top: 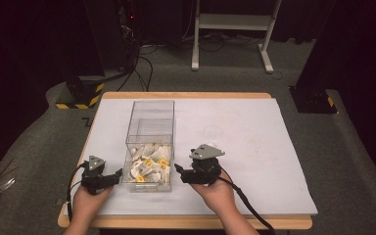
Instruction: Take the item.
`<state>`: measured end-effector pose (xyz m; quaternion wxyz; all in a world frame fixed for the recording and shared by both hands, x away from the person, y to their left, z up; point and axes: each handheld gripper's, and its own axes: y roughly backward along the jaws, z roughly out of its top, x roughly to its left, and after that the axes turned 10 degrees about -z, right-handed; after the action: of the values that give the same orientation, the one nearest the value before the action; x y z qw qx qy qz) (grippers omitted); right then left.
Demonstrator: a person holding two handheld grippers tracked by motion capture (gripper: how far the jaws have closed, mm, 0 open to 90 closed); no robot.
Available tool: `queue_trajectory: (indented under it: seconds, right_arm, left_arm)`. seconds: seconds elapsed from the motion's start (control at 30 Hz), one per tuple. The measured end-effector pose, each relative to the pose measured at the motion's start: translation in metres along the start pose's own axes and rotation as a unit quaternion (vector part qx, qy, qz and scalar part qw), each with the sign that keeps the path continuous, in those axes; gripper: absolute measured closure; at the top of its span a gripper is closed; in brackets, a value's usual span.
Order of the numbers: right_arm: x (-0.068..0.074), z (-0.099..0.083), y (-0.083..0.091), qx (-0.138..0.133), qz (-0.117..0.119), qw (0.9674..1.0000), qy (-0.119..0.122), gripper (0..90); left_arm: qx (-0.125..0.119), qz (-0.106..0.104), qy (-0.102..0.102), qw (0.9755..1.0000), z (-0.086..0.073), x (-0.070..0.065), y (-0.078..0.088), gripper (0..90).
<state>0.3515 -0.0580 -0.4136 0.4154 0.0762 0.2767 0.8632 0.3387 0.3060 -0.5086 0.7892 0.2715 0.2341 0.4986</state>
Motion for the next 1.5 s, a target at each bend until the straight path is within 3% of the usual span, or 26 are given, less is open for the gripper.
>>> queue_trajectory:
  seconds: [0.17, 0.7, 0.97, 1.27, 1.5]
  right_arm:
    - [0.011, 0.007, -0.001, -0.010, 0.017, 0.9997, 0.011, 28.4]
    - [0.046, 0.017, -0.014, -0.005, 0.061, 0.9976, 0.033, 32.2]
    - [0.059, 0.016, -0.021, 0.004, 0.076, 0.9960, 0.047, 40.0]
    - [0.065, 0.016, -0.028, 0.017, 0.085, 0.9946, 0.057, 51.2]
    - [0.063, 0.014, -0.029, 0.037, 0.090, 0.9932, 0.063, 62.2]
  left_arm:
    - [-0.001, -0.001, 0.003, 1.0000, 0.000, 0.000, 0.000, 23.3]
    - [-0.001, -0.002, 0.004, 1.0000, 0.000, 0.000, 0.000, 23.3]
    - [-0.001, -0.002, 0.004, 1.0000, 0.000, 0.000, 0.000, 23.3]
    - [0.000, -0.003, 0.004, 1.0000, 0.000, 0.000, 0.000, 23.4]
    - [0.000, -0.003, 0.004, 1.0000, 0.000, 0.000, 0.000, 23.4]
